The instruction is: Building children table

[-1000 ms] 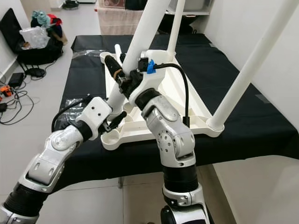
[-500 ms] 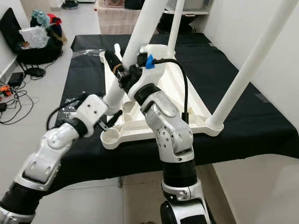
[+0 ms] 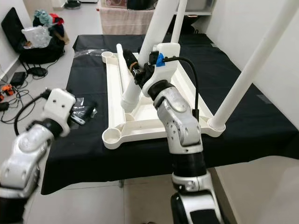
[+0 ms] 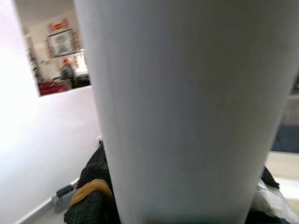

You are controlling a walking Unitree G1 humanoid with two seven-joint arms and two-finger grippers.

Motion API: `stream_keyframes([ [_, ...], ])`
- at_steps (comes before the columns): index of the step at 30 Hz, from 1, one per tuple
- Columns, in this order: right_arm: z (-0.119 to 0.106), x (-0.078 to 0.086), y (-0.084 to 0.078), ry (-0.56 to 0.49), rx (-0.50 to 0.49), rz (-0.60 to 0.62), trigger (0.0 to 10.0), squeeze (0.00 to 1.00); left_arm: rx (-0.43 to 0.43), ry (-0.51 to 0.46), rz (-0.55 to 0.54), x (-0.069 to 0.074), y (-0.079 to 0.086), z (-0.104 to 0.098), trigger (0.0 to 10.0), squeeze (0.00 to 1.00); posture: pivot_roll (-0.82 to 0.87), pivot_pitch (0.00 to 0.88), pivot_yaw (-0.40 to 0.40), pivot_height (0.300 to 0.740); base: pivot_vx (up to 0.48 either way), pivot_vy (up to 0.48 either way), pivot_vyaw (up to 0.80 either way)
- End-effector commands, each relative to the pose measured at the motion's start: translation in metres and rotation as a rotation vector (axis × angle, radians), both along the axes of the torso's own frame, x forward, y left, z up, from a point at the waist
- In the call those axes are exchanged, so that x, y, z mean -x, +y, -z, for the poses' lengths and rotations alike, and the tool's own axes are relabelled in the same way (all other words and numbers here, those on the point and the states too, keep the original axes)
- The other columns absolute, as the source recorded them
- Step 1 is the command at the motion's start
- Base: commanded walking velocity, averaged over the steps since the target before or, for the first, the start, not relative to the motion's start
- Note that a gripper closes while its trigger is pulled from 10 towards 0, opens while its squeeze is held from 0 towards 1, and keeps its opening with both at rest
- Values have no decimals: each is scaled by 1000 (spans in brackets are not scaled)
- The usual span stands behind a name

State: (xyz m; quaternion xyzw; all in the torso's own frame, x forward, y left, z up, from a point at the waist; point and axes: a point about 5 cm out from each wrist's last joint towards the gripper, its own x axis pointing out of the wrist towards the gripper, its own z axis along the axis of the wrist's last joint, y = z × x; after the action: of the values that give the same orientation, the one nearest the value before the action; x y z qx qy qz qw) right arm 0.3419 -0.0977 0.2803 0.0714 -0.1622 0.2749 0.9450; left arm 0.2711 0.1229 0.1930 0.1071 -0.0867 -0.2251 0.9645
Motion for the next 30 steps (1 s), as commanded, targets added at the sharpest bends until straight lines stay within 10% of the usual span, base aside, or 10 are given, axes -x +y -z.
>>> stream_keyframes([
  [1,-3,-1,3,-36,29,-38,0,0,27,46,79,9,-13,6,10000,0,39,43,-83,740,0,0,0],
  [3,3,-3,7,-32,88,-110,7843,0,52,89,116,21,-26,17,10000,0,44,46,-87,740,0,0,0],
  [4,3,-3,7,-32,88,-110,7843,0,52,89,116,21,-26,17,10000,0,44,46,-87,740,0,0,0],
  [5,9,-3,10,-20,115,-162,10000,0,76,114,124,28,-33,22,10000,0,44,46,-87,740,0,0,0],
  [20,22,1,16,1,227,-572,10000,0,142,220,149,60,-51,33,10000,0,57,109,-87,740,0,0,0],
  [30,23,-13,36,-10,279,-614,10000,0,156,261,180,77,-53,31,10000,0,80,162,-89,740,0,0,0],
])
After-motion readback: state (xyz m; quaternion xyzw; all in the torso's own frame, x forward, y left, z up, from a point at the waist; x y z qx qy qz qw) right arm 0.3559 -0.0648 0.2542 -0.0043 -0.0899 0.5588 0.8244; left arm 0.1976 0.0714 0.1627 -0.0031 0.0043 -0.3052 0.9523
